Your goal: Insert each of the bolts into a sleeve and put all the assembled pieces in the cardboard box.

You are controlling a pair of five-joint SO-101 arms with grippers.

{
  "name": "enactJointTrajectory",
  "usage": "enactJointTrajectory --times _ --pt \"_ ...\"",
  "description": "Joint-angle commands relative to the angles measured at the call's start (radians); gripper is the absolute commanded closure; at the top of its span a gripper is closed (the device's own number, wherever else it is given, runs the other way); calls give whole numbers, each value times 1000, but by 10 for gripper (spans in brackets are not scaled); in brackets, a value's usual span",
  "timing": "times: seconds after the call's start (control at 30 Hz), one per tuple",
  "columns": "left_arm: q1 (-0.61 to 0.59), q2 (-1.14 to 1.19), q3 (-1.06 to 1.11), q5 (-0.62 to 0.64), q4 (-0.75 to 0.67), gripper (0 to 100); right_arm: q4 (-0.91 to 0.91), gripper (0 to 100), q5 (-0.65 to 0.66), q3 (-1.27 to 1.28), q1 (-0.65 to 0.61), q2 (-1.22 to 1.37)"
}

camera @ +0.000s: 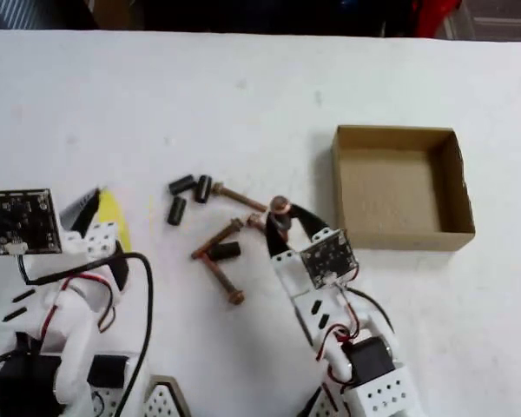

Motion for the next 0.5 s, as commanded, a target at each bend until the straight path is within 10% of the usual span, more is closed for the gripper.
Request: enactJointTrajectory --times 0.0,0.47 --pt "-24 -104 -29 -17 60 972 31 981 5 -52 65 -22" --pt "-21 -417 341 -61 72 977 452 981 8 -588 182 33"
